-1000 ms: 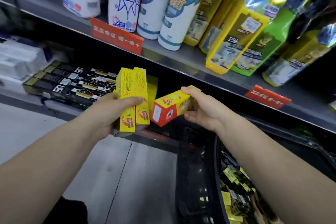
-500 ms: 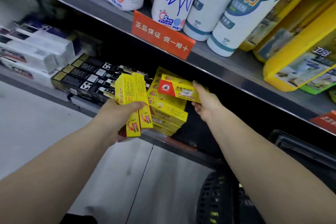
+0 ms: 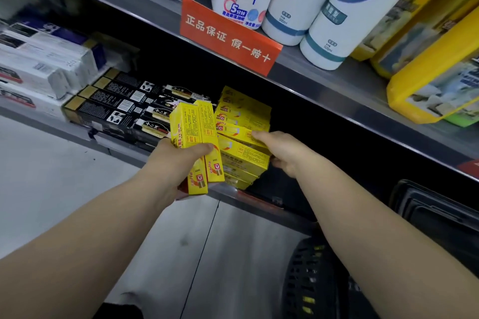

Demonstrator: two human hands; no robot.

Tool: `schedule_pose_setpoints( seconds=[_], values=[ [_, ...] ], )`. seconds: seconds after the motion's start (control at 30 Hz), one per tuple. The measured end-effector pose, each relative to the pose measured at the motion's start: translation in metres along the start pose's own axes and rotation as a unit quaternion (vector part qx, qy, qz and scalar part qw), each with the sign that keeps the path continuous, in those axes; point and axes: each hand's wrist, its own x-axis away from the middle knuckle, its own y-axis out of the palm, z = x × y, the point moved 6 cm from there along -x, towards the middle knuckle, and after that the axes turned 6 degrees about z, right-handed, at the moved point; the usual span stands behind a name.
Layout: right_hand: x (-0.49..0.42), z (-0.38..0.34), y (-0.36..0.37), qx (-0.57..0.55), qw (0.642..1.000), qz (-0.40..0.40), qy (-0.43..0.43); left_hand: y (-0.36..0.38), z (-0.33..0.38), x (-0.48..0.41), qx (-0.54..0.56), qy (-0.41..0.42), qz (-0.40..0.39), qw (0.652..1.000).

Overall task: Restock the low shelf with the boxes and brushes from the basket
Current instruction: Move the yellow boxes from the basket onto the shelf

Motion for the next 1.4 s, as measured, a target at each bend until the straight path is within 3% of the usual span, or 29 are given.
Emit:
schedule_pose_setpoints(
  seconds=[0.23, 0.37, 1.0, 1.07, 1.17, 1.3, 1.4],
  values=[
    [0.022, -0.009, -0.002, 0.222, 0.970, -0.015, -0.094, 0.001, 0.001, -0.002, -0.006, 0.006, 0.006, 1.000],
    [0.026, -0.015, 0.001, 0.297, 0.950, -0.022, -0.100, -0.001, 0.002, -0.001, -0.004, 0.007, 0.013, 1.000],
    [0.030, -0.017, -0.002, 0.352, 0.930, -0.006, -0.108, -0.004, 0.009, 0.001, 0.003, 0.003, 0.001, 1.000],
    [0.035, -0.027, -0.001, 0.297, 0.941, 0.018, -0.162, -0.002, 0.010, 0.003, -0.010, -0.004, -0.024, 1.000],
    [0.052, -0.050, 0.007, 0.041, 0.965, -0.021, -0.258, 0.009, 0.009, 0.009, -0.052, -0.011, -0.097, 0.994],
    [0.062, -0.054, 0.016, -0.126, 0.958, -0.143, -0.214, 0.025, 0.008, 0.021, -0.053, -0.020, -0.199, 0.978],
    [0.051, -0.050, -0.004, -0.198, 0.962, -0.087, -0.166, 0.021, 0.009, 0.014, -0.011, -0.025, -0.146, 0.989]
  ],
)
